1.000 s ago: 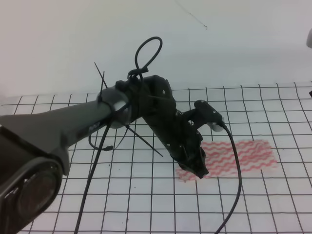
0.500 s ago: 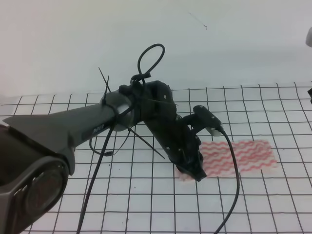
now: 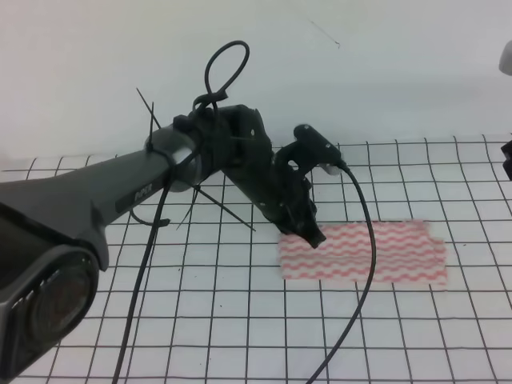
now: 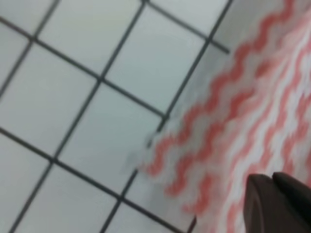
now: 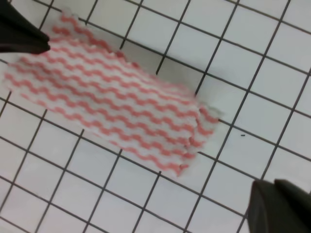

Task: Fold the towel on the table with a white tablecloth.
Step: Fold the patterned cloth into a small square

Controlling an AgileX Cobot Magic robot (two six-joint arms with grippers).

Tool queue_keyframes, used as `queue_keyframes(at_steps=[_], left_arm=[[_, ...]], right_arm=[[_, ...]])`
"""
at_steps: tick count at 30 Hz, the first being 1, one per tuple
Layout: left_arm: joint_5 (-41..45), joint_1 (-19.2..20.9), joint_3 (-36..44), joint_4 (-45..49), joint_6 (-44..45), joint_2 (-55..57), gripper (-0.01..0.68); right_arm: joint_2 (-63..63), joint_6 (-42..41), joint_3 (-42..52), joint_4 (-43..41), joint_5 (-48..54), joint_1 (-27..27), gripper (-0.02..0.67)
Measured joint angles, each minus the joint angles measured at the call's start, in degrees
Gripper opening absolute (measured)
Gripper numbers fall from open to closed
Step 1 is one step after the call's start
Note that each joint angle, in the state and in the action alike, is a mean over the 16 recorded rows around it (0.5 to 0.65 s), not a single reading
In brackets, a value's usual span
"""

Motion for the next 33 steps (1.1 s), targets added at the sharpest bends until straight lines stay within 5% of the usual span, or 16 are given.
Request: queue_keyframes(at_steps=[23, 33], left_arm=[[8.2, 1.6, -1.9, -3.8, -8.7, -0.9, -0.001], [9.4, 3.5, 0.6, -6.0, -9.9, -7.5, -0.001]], right_arm=[[3.1, -1.6, 0.0, 2.7, 2.0, 0.0, 0.006], [14.2, -6.3, 0.1, 8.9, -3.1, 0.0, 0.113]])
